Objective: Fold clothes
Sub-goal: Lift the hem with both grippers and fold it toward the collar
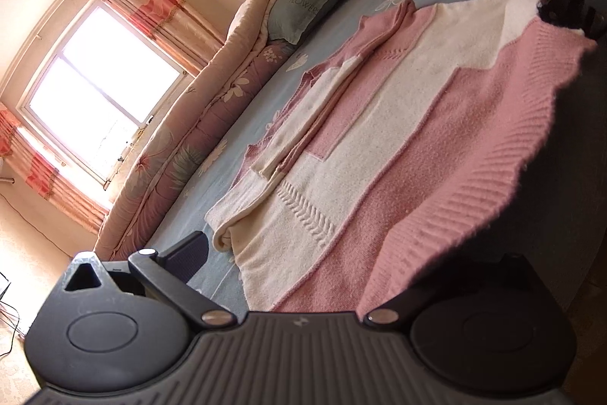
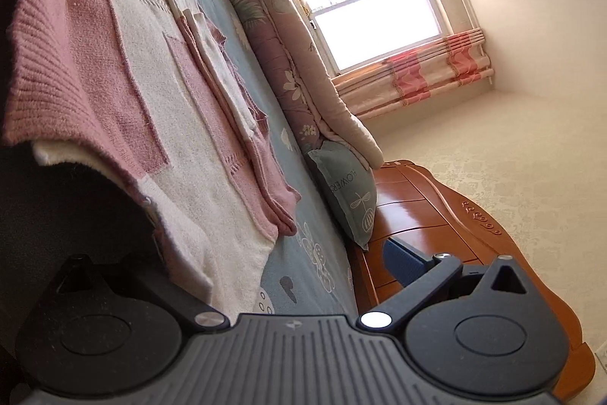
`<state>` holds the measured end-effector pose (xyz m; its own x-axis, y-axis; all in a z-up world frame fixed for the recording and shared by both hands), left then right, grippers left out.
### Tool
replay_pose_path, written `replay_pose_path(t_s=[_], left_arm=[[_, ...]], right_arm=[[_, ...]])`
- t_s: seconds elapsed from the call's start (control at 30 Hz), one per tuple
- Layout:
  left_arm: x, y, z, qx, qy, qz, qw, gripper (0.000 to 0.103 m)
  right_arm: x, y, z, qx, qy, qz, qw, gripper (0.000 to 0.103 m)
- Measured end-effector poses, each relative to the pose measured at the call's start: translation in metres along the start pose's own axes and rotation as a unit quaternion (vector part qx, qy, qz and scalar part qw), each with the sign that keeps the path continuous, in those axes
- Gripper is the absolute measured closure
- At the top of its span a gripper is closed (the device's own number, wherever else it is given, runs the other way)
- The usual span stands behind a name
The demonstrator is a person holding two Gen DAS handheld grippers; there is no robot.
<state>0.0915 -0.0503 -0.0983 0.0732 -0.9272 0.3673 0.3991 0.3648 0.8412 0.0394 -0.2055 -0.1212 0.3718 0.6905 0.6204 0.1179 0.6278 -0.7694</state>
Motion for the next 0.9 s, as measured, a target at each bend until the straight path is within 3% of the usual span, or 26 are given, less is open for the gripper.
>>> replay_pose_path(t_s=[0.43,0.9], left_arm=[[0.011,0.025,-0.017,0.034,0.009,0.021,0.9992,0.000],[0.034,0.064,-0.072,0.049,0.009,-0.002,0.9988,0.000]], right_arm=[[0.016,-0.009,-0.020,-0.039,-0.022,-0.008,0.999,0.000],[0.043,-0.014,-0.075,-0.034,-0.022,-0.010,0.999,0.000]])
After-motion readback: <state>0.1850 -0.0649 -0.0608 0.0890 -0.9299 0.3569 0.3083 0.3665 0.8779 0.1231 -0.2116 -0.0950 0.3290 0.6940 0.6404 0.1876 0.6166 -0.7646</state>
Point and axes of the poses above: each gripper's, at about its wrist camera, not at the fingertips, and z roughly against the way its jaws point, y to its left, x to its top, the point moved 2 cm from there along -z, roughly the way its jaws point, and after that the axes turned 15 degrees about -z, right-handed, at the moved point
